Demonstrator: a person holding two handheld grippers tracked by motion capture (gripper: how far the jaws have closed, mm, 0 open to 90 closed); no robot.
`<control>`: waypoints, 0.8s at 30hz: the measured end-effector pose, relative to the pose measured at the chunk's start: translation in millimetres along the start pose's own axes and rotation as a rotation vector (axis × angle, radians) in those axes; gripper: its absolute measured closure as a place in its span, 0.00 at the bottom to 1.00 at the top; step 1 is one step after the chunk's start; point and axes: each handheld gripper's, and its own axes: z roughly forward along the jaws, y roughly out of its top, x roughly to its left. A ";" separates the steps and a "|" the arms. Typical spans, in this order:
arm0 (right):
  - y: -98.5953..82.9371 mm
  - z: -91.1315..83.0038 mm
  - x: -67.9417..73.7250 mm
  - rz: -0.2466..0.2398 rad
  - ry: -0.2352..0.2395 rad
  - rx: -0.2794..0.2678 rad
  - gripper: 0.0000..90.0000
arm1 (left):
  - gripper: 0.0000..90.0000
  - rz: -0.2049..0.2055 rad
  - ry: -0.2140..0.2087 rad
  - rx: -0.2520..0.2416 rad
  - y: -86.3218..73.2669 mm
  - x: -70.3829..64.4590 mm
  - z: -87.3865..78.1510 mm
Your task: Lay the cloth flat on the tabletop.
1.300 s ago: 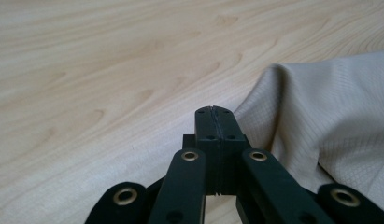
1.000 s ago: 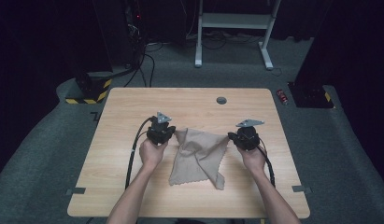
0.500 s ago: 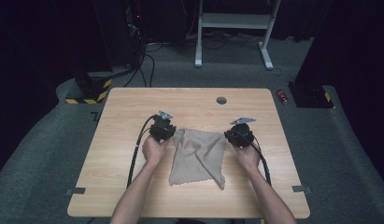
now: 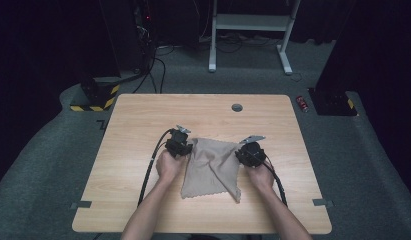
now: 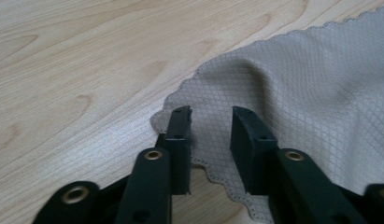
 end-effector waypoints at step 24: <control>15.3 5.4 -19.4 0.029 -0.089 0.014 0.87 | 0.76 0.070 0.087 -0.012 16.2 8.6 -4.2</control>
